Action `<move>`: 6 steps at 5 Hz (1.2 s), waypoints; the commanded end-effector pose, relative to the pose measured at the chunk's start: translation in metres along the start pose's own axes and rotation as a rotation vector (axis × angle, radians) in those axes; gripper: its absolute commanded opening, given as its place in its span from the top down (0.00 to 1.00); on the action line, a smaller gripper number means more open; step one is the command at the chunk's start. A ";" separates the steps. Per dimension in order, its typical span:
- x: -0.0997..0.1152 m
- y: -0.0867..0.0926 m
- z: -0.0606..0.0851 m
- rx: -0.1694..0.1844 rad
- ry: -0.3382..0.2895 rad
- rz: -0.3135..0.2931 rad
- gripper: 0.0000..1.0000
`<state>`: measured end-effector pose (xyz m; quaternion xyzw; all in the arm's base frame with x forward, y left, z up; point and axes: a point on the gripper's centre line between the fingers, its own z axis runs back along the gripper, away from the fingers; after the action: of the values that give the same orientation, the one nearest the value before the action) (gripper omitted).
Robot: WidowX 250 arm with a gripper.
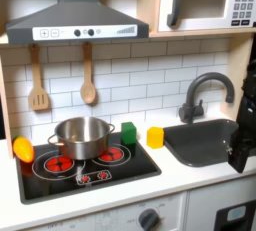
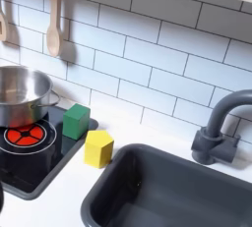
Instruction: Reach green block
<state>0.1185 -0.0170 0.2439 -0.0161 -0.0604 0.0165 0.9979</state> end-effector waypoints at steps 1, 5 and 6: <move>0.000 0.000 0.000 0.000 0.002 0.000 0.00; 0.054 0.006 -0.012 0.021 -0.028 -0.014 0.00; 0.070 0.010 -0.016 0.030 -0.034 -0.002 0.00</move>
<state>0.1900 -0.0049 0.2351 -0.0004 -0.0744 0.0163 0.9971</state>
